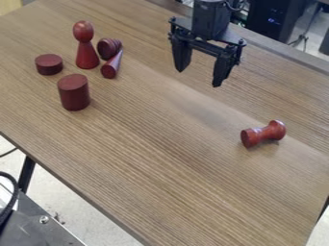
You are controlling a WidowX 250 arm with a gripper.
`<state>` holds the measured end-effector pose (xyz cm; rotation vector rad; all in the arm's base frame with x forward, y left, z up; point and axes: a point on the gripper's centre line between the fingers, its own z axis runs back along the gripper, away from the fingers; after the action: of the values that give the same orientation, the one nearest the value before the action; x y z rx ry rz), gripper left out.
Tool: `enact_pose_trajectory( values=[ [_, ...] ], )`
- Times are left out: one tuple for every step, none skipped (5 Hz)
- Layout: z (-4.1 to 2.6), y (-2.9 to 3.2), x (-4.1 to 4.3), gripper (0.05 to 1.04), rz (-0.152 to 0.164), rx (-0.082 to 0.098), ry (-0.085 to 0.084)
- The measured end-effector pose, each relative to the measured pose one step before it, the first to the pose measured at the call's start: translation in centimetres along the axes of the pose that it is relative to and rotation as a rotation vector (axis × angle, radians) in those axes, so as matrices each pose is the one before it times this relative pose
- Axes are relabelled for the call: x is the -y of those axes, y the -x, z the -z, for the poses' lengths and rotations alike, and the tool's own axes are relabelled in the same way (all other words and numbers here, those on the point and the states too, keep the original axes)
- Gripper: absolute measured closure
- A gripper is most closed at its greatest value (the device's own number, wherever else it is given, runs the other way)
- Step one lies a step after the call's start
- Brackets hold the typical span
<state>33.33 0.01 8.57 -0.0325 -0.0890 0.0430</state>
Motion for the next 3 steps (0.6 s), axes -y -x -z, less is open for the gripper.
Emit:
enact_pose_trajectory(
  values=[
    [1.062,0.498,-0.048,0.083,-0.0012,-0.0368,-0.0011],
    [1.319,1.468,-3.681,0.083,-0.1754,-0.0206,-0.0067],
    [0.245,0.416,-3.925,0.083,-0.186,-0.0065,0.0191]
  ],
)
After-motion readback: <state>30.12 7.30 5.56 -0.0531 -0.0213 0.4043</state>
